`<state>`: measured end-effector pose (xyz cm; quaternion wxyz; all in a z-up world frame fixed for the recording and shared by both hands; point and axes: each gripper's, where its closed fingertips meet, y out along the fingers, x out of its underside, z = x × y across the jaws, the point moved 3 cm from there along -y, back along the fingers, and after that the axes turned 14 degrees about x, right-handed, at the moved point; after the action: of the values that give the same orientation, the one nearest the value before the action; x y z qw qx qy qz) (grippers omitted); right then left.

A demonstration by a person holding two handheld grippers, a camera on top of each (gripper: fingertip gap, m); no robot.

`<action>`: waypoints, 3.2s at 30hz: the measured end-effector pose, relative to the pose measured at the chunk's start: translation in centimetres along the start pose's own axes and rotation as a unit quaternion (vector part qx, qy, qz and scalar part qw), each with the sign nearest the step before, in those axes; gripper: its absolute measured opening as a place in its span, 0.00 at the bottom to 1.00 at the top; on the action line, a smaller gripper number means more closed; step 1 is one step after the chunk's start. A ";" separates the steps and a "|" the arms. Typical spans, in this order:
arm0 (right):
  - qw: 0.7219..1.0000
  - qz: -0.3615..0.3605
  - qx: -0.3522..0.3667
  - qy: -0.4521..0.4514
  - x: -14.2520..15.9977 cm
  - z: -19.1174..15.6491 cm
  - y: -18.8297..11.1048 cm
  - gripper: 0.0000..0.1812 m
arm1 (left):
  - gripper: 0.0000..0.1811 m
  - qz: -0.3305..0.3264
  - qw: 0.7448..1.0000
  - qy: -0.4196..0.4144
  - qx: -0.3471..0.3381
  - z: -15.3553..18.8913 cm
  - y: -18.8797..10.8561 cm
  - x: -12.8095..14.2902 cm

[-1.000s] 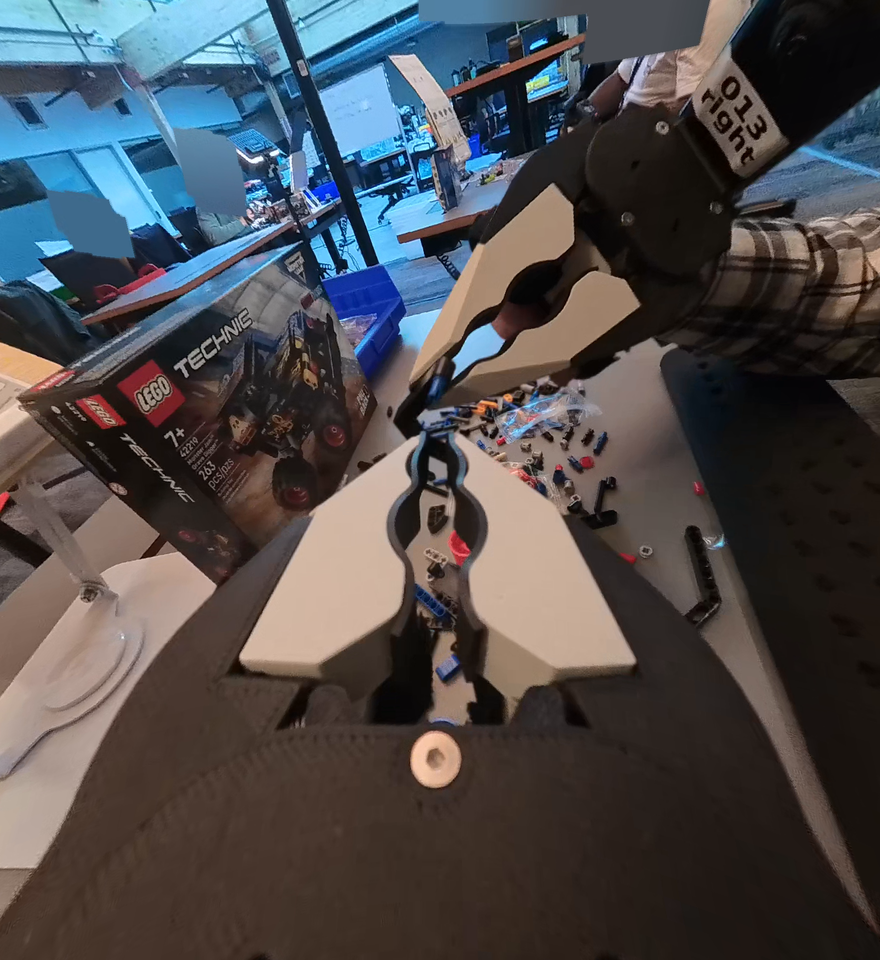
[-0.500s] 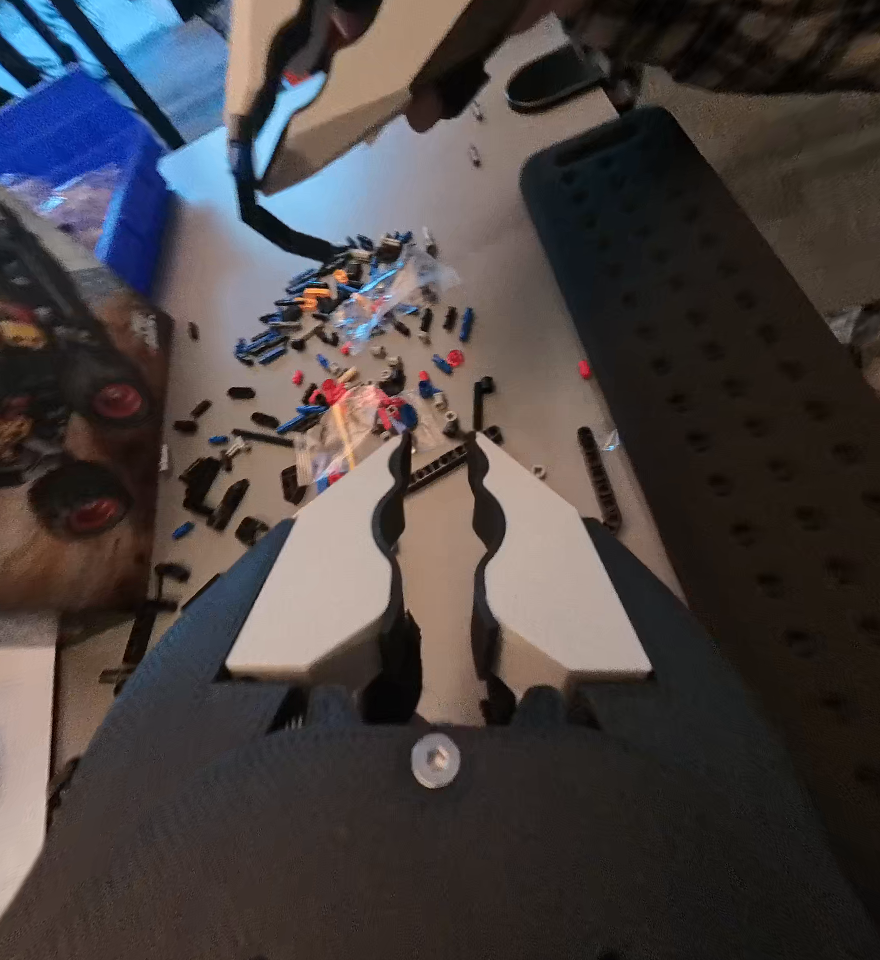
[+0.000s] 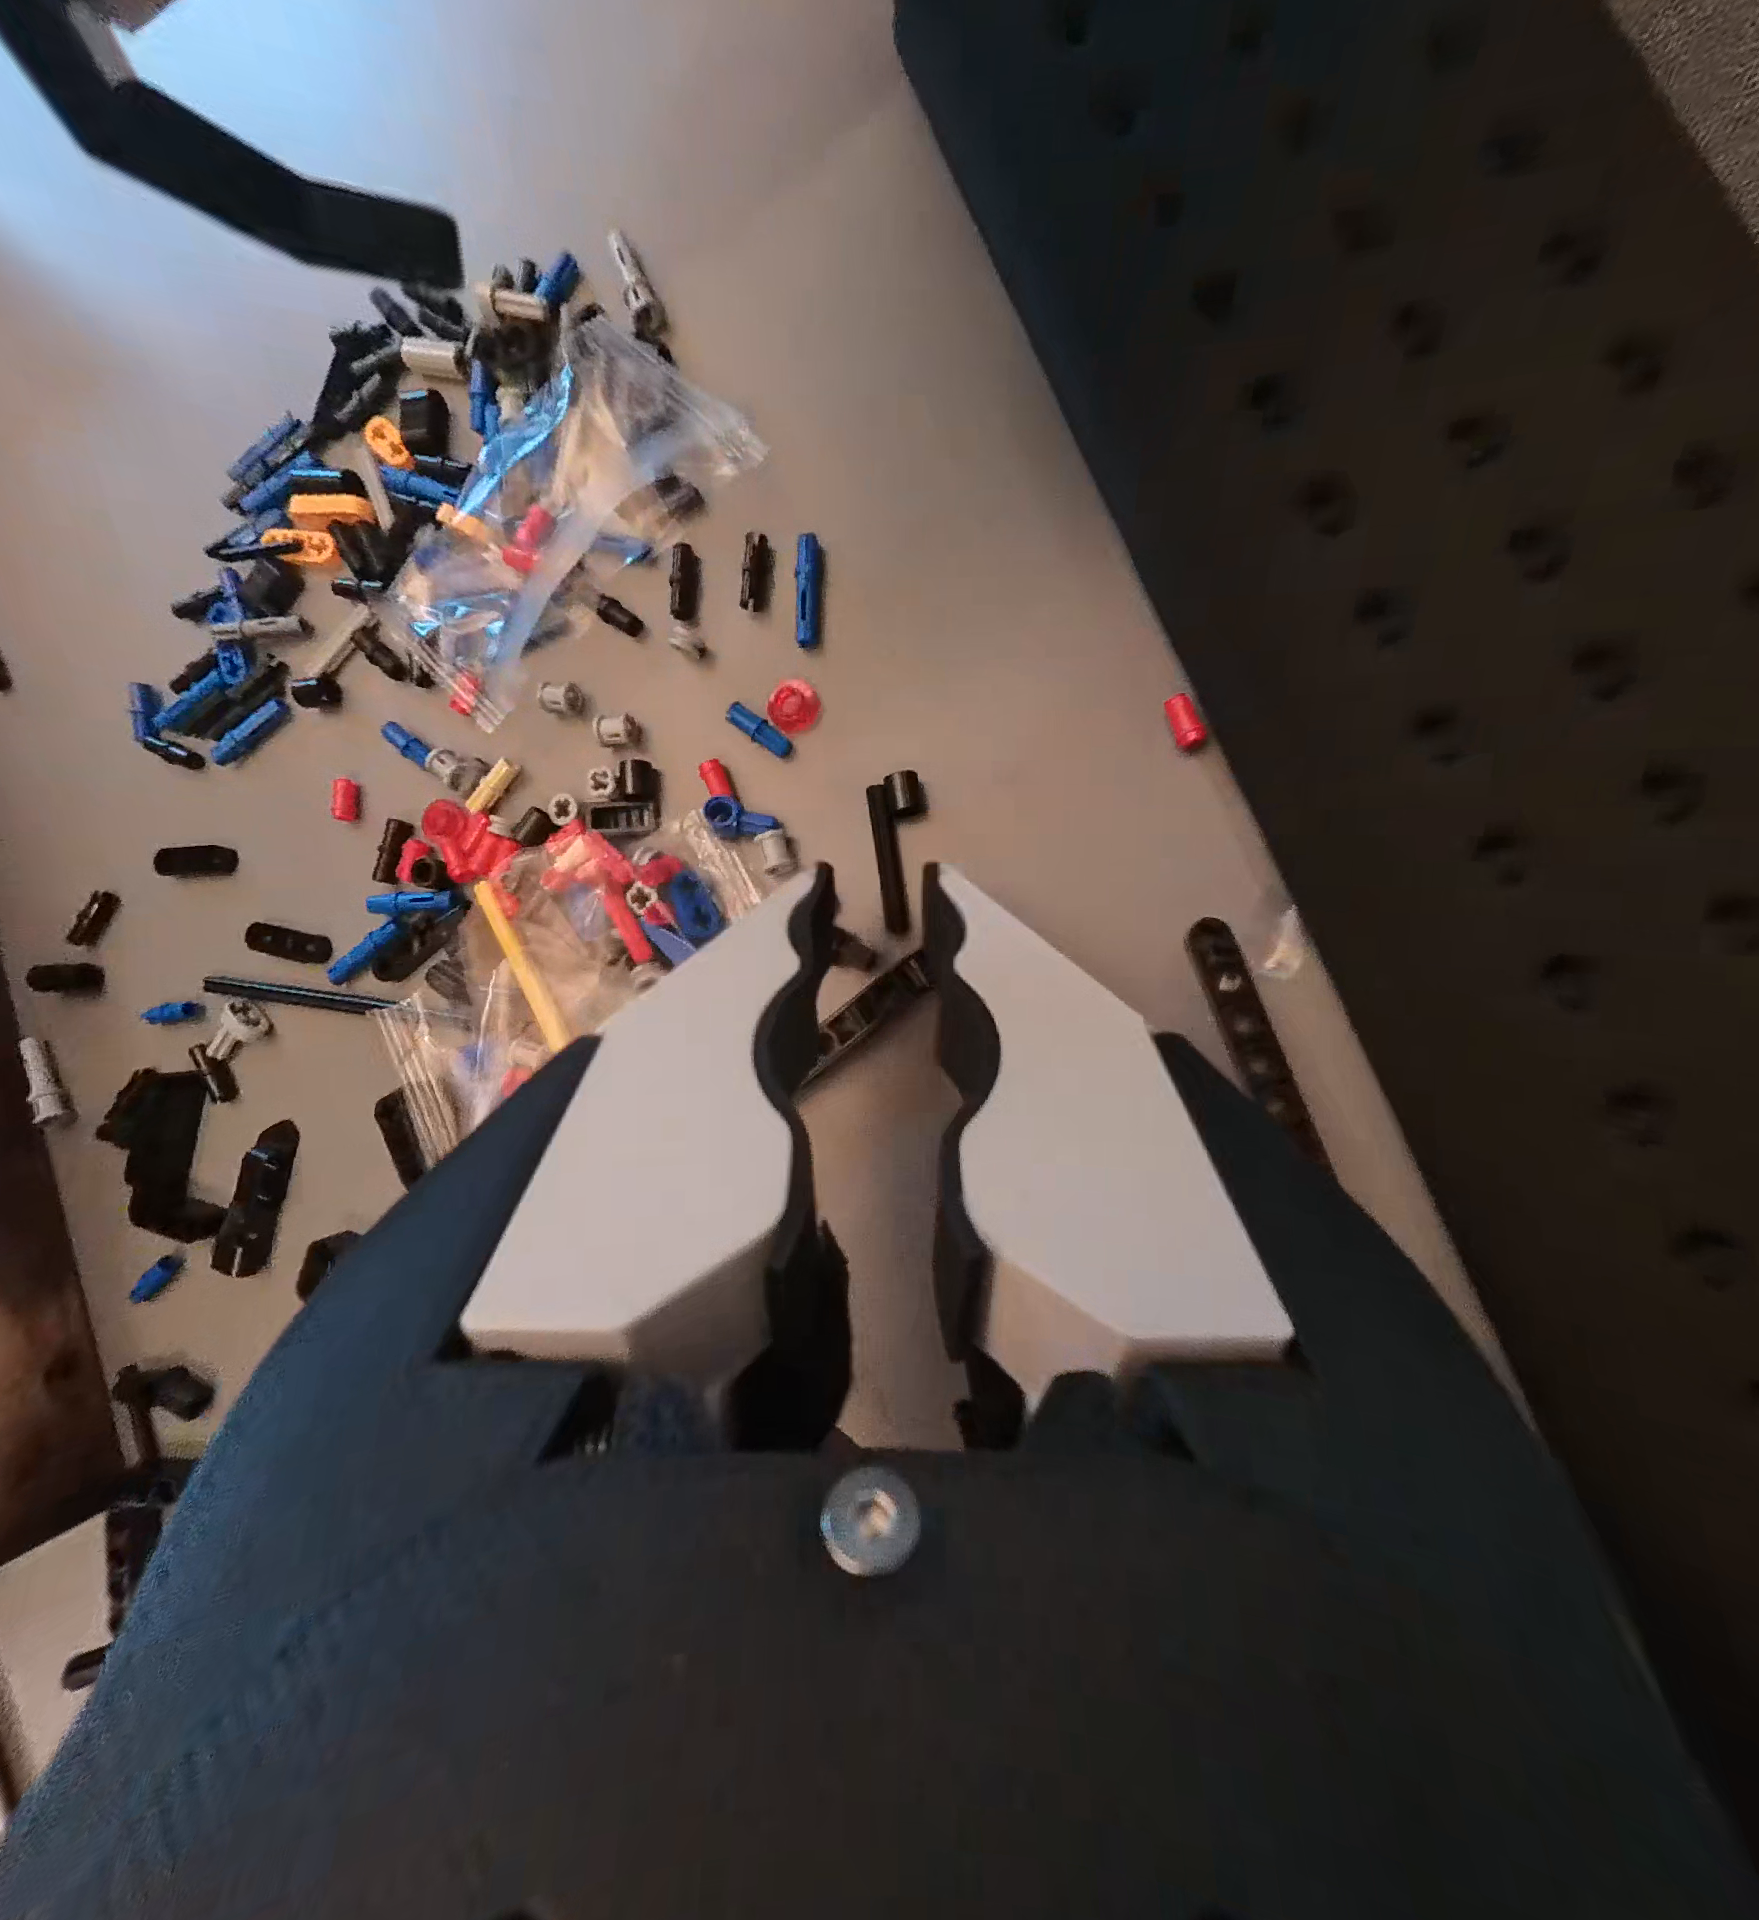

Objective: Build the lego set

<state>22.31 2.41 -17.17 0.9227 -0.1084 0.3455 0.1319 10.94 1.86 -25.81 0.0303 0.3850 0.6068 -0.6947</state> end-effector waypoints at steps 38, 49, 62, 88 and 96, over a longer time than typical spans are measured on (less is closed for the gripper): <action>0.992 0.067 -0.104 0.016 -3.4 -6.7 1.3 0.03 | 0.09 -0.061 0.974 -0.210 -0.063 3.3 -9.3 12.2; 0.991 0.078 -0.110 0.024 -3.3 -6.9 1.4 0.03 | 0.09 -0.091 0.977 -0.185 -0.055 1.6 -9.4 13.5; 0.991 0.072 -0.112 0.028 -3.0 -7.0 1.7 0.03 | 0.11 -0.168 0.985 -0.014 0.030 1.6 -8.4 13.5; 0.989 0.089 -0.118 0.021 -6.3 -6.3 3.4 0.03 | 0.01 -0.091 0.992 -0.081 -0.011 1.5 -8.3 13.8; 0.986 0.105 -0.130 0.021 -8.2 -7.1 5.0 0.03 | 0.10 -0.084 0.993 -0.088 0.000 1.7 -8.6 14.0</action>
<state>10.43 3.67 -17.53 0.8744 -0.1935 0.3543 0.2691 -4.14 8.59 -26.79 0.0256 0.2702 0.6321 -0.7258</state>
